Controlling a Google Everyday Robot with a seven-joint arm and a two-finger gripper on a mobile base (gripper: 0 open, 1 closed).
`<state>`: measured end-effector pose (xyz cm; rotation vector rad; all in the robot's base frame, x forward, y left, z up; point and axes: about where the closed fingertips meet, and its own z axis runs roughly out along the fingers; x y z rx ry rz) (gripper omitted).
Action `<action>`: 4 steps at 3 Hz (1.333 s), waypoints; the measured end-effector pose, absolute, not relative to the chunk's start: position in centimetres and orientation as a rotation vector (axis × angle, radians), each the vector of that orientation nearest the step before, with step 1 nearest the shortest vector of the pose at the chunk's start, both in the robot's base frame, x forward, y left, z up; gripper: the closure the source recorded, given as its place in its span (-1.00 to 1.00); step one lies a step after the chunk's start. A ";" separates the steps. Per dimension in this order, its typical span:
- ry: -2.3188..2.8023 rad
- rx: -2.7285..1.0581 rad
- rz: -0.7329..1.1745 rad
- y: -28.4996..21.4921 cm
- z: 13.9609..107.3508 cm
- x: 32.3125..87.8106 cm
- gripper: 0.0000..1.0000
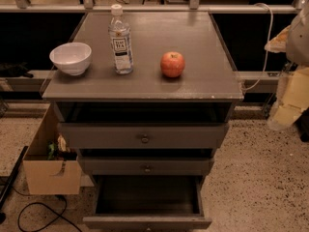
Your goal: Close bottom drawer
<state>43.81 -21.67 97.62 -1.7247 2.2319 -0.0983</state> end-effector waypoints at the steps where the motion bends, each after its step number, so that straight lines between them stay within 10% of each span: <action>1: 2.227 -1.721 -0.094 -21.7 97.6 43.7 -1.00; 4: 1.971 -1.545 0.365 -23.1 88.4 33.7 -1.00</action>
Offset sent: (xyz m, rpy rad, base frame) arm -0.0779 -0.0200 -0.0280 0.3176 -0.0225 0.0481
